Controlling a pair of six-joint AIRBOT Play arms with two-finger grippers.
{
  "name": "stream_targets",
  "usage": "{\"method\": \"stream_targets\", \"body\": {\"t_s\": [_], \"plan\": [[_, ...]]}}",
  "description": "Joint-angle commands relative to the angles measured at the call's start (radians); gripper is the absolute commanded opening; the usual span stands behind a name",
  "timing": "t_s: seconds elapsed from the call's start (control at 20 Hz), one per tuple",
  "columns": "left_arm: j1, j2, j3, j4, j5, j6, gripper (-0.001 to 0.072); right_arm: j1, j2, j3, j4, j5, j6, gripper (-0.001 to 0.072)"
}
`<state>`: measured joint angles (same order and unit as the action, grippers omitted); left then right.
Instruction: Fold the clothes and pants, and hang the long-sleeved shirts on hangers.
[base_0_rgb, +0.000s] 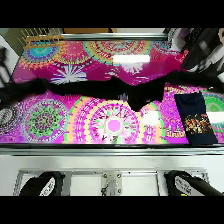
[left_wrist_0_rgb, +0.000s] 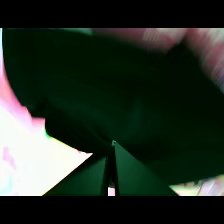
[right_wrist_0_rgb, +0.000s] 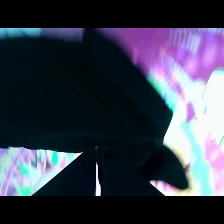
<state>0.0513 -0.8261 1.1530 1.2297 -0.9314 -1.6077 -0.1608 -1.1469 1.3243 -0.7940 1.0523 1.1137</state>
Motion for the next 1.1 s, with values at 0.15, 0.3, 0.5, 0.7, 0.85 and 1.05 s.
{"method": "stream_targets", "body": {"t_s": [0.15,0.3,0.5,0.7,0.85,1.05], "plan": [[0.029,0.285,0.338,0.000,0.036,-0.021,0.0007,-0.025,0.374,0.293,-0.033,-0.167,0.016,0.0011],[0.029,0.388,0.362,0.000,0.114,-0.062,0.0006,-0.025,0.497,0.293,-0.033,-0.266,0.016,0.0010],[0.029,0.451,0.361,0.000,0.175,-0.116,0.0006,-0.025,0.573,0.293,-0.033,-0.329,0.055,0.0010],[0.029,0.373,0.360,0.000,0.091,-0.137,0.0006,-0.025,0.533,0.293,-0.032,-0.320,0.121,0.0010],[0.029,0.226,0.359,0.000,-0.066,-0.137,0.0006,-0.024,0.426,0.292,0.007,-0.245,0.143,0.0010],[0.027,-0.054,0.359,0.001,-0.265,-0.136,0.0007,0.011,0.152,0.292,-0.002,-0.092,0.143,0.0011]]}}
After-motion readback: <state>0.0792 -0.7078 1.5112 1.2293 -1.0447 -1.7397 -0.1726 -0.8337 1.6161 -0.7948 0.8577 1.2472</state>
